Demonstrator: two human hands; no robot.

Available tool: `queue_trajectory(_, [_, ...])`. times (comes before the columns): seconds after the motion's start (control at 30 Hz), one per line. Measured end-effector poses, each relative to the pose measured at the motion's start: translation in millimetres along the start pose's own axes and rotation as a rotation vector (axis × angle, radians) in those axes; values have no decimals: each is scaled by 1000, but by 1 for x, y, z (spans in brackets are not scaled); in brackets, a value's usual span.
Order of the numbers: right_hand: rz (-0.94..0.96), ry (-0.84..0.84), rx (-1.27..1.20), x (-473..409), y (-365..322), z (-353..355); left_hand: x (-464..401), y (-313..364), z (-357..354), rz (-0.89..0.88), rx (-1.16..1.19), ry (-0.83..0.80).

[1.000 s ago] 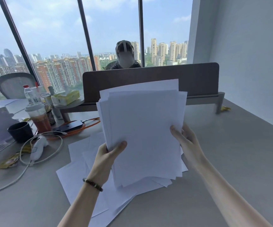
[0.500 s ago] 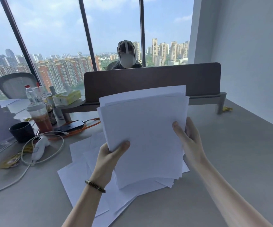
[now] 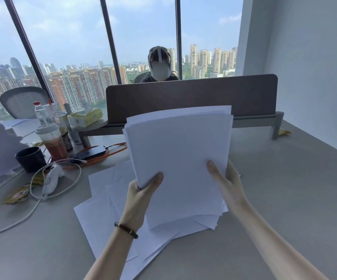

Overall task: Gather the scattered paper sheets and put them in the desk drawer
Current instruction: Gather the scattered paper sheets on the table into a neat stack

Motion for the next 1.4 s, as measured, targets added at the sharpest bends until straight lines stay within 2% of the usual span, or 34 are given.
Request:
queue_trajectory(0.2, [-84,72,98,1,30,-1,1,-25,0,8,-319,42])
queue_trajectory(0.33, [-216,-21,248,-10,34,-2,-7,-27,9,38,-408,9])
queue_trajectory(0.43, [-373,43,476,-18,44,2,-6,-29,21,141,-284,53])
queue_trajectory(0.53, [-298,128,856,-18,49,16,-3,-34,34,287,-153,99])
queue_trajectory(0.63, [-411,132,1308,-18,64,31,-1,-33,55,366,-139,157])
queue_trajectory(0.7, [-423,93,1465,-19,78,36,-1,-32,71,396,-159,179])
queue_trajectory(0.97, [-349,60,1542,-16,69,28,0,-39,109,448,-319,235])
queue_trajectory(1.17, [-390,-158,1595,-19,80,28,3,-51,107,466,-396,197])
queue_trajectory(1.3, [-304,-25,1662,-16,70,30,0,-56,105,475,-382,189])
queue_trajectory(1.4, [-323,88,1559,-20,62,38,-5,-62,106,524,-356,145])
Point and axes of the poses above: each hand's wrist, its own x-axis away from the middle knuckle, its own z-axis out of the back of the hand, y = z × x, the point moved 2 cm from there along -x, towards the middle knuckle, and after that the axes turned 11 degrees about -z, right-handed, at the moved point
